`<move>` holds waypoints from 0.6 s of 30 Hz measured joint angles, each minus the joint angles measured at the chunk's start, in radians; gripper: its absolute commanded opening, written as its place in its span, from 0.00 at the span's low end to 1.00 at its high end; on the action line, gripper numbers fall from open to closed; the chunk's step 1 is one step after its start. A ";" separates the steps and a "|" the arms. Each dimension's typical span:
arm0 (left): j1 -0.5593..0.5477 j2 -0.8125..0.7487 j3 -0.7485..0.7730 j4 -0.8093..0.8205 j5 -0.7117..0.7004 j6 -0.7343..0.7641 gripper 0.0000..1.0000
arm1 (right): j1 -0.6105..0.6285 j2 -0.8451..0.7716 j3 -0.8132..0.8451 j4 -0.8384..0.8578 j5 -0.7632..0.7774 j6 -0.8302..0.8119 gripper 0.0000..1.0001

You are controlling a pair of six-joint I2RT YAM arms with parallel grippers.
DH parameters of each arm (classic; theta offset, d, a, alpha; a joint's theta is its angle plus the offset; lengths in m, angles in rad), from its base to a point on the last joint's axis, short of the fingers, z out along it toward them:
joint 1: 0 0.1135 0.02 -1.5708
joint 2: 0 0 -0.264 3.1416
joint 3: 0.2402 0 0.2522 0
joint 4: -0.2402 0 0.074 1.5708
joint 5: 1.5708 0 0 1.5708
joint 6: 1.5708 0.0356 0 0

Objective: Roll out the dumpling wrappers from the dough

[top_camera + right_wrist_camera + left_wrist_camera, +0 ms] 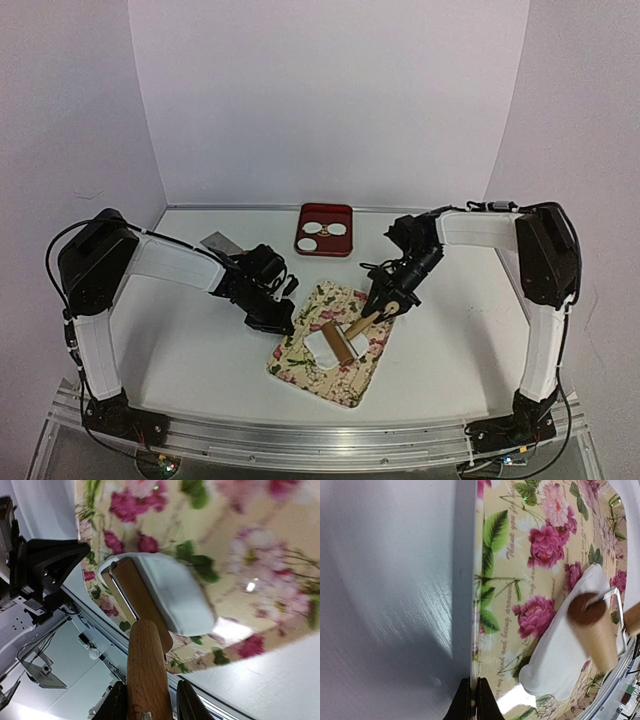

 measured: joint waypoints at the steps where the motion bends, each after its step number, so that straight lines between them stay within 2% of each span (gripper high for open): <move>1: 0.000 0.000 -0.001 0.001 0.000 -0.001 0.00 | -0.032 -0.009 -0.004 -0.021 0.011 -0.009 0.00; 5: -0.001 0.000 -0.006 0.016 0.000 -0.008 0.00 | -0.095 -0.002 -0.014 -0.059 0.009 -0.016 0.00; 11: -0.001 0.000 -0.007 0.018 0.000 -0.011 0.00 | 0.090 0.077 0.069 0.018 -0.046 0.018 0.00; 13: -0.001 -0.005 -0.015 0.020 0.000 -0.013 0.00 | 0.106 0.065 0.066 0.032 -0.033 0.020 0.00; 18: -0.001 -0.011 -0.027 0.036 0.000 -0.019 0.00 | -0.051 -0.001 0.022 -0.050 0.030 -0.027 0.00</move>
